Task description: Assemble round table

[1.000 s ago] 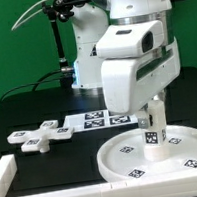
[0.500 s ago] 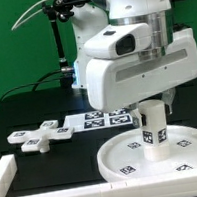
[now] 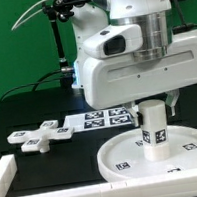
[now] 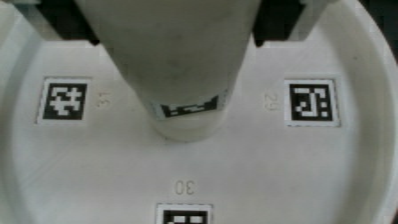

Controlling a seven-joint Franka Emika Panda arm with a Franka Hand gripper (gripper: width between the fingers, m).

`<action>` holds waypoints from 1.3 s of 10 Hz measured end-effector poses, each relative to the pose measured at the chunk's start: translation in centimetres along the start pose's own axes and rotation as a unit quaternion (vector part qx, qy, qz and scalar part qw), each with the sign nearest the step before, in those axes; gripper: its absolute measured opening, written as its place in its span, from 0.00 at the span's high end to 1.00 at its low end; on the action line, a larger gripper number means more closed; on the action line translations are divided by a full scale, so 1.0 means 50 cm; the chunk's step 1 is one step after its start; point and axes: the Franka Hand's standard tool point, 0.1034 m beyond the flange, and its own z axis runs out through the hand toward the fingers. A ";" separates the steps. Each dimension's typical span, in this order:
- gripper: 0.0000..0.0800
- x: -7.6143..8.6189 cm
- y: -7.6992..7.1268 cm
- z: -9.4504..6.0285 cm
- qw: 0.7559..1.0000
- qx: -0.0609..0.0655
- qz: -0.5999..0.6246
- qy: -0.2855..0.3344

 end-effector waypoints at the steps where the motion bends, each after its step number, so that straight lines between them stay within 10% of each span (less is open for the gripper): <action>1: 0.36 0.000 0.000 0.000 1.000 0.000 0.000 0.000; 3: 0.20 -0.008 0.004 -0.016 1.000 0.000 -0.017 0.000; 7: 0.19 -0.054 0.066 -0.056 0.999 -0.002 -0.050 0.003; 11: 0.19 -0.058 0.058 -0.047 0.999 -0.001 -0.054 -0.002; 13: 0.19 -0.113 0.082 -0.050 0.997 0.000 -0.077 -0.009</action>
Offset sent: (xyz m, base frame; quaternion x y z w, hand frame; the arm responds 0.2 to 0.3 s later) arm -0.0268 -0.0089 0.0200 0.0450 -0.0297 -0.0402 0.9977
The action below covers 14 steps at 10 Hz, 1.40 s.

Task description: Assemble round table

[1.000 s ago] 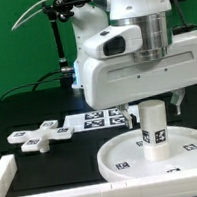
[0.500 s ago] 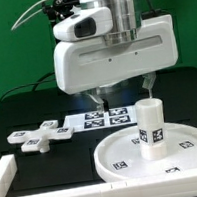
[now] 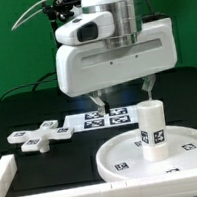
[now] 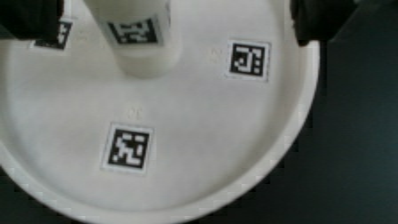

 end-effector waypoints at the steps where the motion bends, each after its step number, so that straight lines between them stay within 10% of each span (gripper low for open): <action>1: 0.19 -0.024 0.023 -0.008 1.000 -0.001 -0.011 0.000; 3: 0.19 -0.071 0.083 -0.010 1.000 -0.002 -0.026 -0.003; 7: 0.19 -0.071 0.091 -0.007 1.000 -0.003 -0.024 -0.003; 11: 0.19 -0.183 0.196 0.023 0.999 0.014 -0.029 -0.012; 14: 0.19 -0.201 0.206 0.036 0.999 0.021 -0.029 -0.015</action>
Offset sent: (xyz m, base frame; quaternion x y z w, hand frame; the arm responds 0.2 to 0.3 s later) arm 0.0195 -0.0317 -0.0004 -0.0172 0.0229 -0.0202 0.9994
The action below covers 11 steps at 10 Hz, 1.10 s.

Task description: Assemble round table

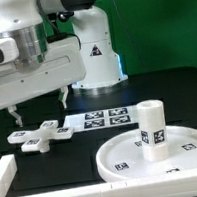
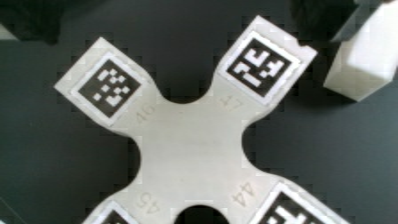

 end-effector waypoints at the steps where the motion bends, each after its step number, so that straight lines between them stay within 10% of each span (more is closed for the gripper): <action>1: 0.19 0.000 0.000 0.000 1.000 0.000 0.000 0.000; 11: 0.19 -0.039 0.018 0.065 0.999 -0.014 -0.029 0.003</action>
Offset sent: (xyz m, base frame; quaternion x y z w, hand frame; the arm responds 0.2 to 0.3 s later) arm -0.0162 -0.0178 -0.0145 -0.0213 0.0237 -0.0130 0.9994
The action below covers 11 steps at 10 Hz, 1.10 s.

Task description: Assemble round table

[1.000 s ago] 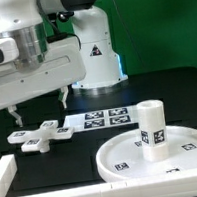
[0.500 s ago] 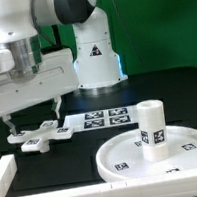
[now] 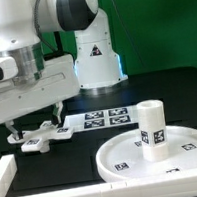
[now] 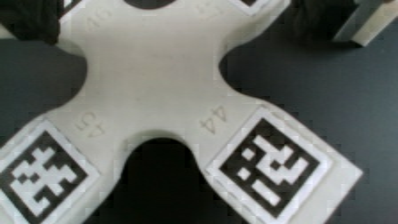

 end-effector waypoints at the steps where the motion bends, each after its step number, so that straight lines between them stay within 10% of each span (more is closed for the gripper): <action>1: 0.19 0.000 -0.002 0.001 1.000 0.000 -0.001 -0.001; 11: 0.19 -0.001 -0.012 0.010 1.000 0.004 -0.031 -0.005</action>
Offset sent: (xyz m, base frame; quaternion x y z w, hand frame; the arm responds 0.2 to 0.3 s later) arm -0.0066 0.0039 -0.0016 -0.0085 -0.0035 -0.0515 0.9986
